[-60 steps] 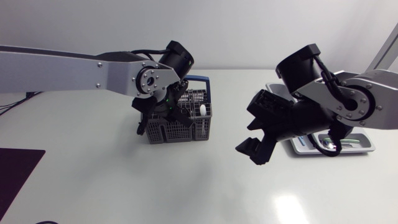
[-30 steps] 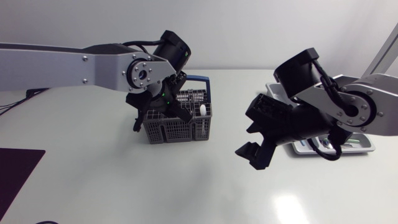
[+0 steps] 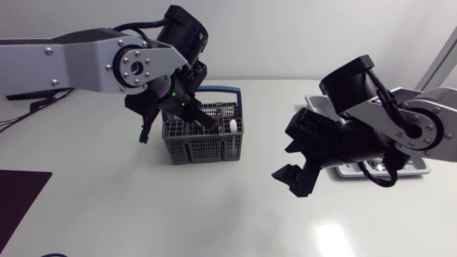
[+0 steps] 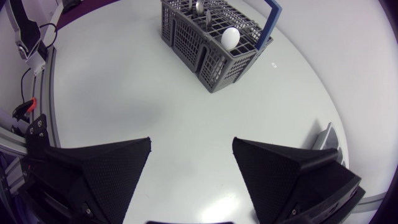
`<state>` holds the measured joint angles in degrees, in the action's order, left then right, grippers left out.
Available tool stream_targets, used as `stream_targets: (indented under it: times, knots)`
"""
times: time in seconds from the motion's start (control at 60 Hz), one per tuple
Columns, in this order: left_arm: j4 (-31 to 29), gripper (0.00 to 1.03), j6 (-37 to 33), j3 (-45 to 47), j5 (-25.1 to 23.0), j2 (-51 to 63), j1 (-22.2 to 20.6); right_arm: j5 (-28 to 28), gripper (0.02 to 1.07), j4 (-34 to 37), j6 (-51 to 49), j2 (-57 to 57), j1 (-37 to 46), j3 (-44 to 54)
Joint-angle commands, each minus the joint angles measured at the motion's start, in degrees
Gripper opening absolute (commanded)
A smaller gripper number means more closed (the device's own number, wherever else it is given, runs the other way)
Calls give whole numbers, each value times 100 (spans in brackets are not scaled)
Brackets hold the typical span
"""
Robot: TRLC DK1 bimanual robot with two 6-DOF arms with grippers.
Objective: Unload the cutlery basket into the drawer organizer.
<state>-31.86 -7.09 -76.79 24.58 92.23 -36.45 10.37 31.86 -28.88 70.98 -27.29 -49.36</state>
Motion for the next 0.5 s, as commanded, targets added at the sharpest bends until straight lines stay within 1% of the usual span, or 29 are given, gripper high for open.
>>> stream_targets:
  times: [0.0,0.283,0.483]
  knots:
    - [22,4,-152,103,135,-266,-29,-35,97,-4,58,-76,-31,173]
    - [-5,4,-258,314,170,-943,-99,-9,97,-39,50,-260,-49,173]
    - [-189,4,-214,428,144,-1532,-126,62,97,-118,76,-454,-66,173]
